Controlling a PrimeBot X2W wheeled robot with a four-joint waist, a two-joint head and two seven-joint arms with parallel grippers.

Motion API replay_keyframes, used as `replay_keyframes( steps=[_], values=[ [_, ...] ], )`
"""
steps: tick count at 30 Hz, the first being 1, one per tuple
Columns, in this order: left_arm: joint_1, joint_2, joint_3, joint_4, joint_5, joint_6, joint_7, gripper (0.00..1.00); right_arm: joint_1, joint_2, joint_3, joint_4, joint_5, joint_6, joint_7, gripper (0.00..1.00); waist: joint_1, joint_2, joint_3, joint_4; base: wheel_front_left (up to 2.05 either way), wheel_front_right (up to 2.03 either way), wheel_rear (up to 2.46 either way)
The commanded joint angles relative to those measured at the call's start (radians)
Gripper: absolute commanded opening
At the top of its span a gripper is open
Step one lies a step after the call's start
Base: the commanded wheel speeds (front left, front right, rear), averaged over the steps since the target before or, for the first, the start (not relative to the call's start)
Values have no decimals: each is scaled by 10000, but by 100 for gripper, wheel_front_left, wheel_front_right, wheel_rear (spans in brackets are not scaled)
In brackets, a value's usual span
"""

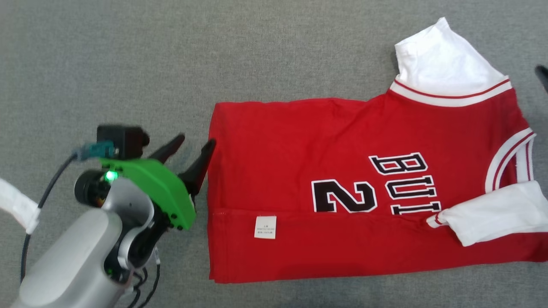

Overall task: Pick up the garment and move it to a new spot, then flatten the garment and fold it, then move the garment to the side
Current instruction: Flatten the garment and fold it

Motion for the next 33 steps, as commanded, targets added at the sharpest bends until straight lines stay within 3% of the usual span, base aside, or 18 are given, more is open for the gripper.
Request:
replay_keyframes(
  steps=[1,9,23,24,25,26,28,33],
  values=[
    [-655,-220,-86,343,111,-157,153,100,-730,81,288,310,-272,-5,26,100,-1,0,1308,493,0,0,0],
    [-3019,-1264,-714,2125,590,-1097,599,100,-3747,315,1924,2498,-1500,-5,-60,100,-1,0,2190,961,0,0,0],
    [-3373,-1739,-1203,2859,452,-1710,812,100,-4178,296,2930,4067,-1083,-5,-394,100,-1,0,2109,837,0,0,0],
    [-3367,-1784,-1232,2883,414,-1762,802,100,-4185,292,3012,4077,-984,-3,-425,84,-1,0,2098,822,0,0,0],
    [-3353,-1863,-1187,2907,345,-1784,720,42,-4206,306,3076,4076,-886,-3,-511,16,-1,0,2089,807,0,0,0],
    [-3340,-1914,-1170,2933,302,-1842,705,0,-4229,327,3124,4088,-777,-3,-594,0,-1,0,2078,792,0,0,0],
    [-3339,-1934,-1235,3000,280,-1995,703,0,-4345,304,3155,4085,-722,-5,-992,0,-1,0,2029,764,0,0,0],
    [-3574,-1775,-849,3367,475,-1859,122,0,-4674,116,3151,4461,-1124,-8,-2599,0,-1,0,1783,650,0,0,0]
  ],
)
